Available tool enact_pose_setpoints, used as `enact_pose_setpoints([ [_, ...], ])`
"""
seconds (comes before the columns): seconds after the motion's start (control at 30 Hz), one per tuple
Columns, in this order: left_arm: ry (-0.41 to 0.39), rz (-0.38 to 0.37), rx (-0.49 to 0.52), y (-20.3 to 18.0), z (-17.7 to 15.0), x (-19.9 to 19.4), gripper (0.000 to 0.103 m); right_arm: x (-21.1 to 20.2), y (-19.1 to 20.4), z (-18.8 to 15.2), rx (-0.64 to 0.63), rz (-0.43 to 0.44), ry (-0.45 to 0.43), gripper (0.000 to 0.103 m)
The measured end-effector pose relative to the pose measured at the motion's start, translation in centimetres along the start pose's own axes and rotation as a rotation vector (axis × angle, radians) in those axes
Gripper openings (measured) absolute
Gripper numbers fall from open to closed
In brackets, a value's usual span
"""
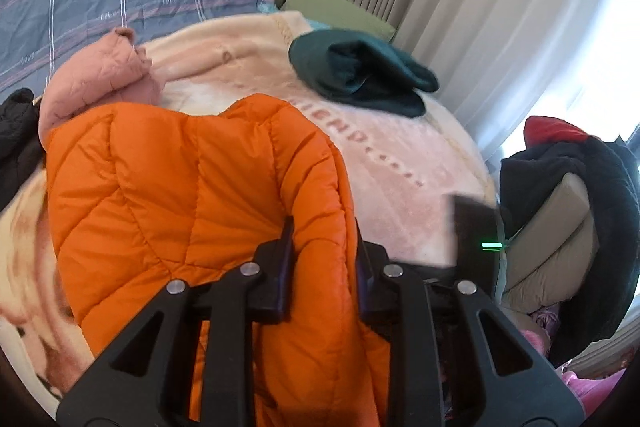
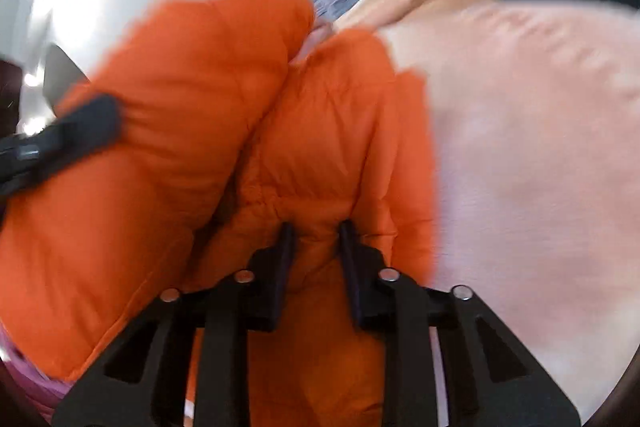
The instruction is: Fold large clothes
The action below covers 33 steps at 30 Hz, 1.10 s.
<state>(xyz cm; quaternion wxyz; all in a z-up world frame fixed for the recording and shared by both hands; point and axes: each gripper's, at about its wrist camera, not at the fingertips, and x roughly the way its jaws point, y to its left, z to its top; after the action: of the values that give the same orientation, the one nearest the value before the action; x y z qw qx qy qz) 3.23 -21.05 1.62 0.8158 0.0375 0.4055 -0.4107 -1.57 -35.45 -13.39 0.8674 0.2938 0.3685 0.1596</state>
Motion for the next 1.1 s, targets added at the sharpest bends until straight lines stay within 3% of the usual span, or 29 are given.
enact_pose_setpoints([
  [0.13, -0.033, 0.012, 0.016, -0.7, 0.2, -0.2, 0.024, 1.2, 1.4, 0.3, -0.063, -0.027, 0.012, 0.023],
  [0.27, -0.027, 0.030, 0.022, -0.4, 0.3, 2.9, 0.026, 0.0, 1.0, -0.5, -0.013, -0.033, -0.008, 0.019],
  [0.5, 0.004, -0.189, -0.123, 2.1, -0.8, 6.2, 0.037, -6.4, 0.6, -2.2, 0.009, -0.087, -0.110, 0.021],
  [0.77, 0.007, -0.327, -0.201, 3.0, -0.9, 7.2, 0.045, -11.3, 3.6, -3.7, -0.060, -0.005, -0.173, 0.048],
  [0.83, 0.002, -0.362, -0.218, 3.1, -0.9, 7.2, 0.047, -12.1, 5.1, -4.1, -0.096, 0.002, -0.171, 0.064],
  [1.0, 0.006, -0.402, -0.224, 2.8, -0.8, 7.7, 0.048, -10.5, 7.8, -4.5, -0.168, -0.036, -0.108, 0.071],
  [1.07, 0.007, -0.403, -0.217, 2.6, -0.9, 7.7, 0.048, -9.0, 7.4, -4.5, -0.139, -0.099, -0.088, 0.065],
  [1.1, 0.006, -0.403, -0.213, 2.5, -0.9, 7.6, 0.048, -8.3, 6.8, -4.4, -0.105, -0.138, -0.091, 0.028],
])
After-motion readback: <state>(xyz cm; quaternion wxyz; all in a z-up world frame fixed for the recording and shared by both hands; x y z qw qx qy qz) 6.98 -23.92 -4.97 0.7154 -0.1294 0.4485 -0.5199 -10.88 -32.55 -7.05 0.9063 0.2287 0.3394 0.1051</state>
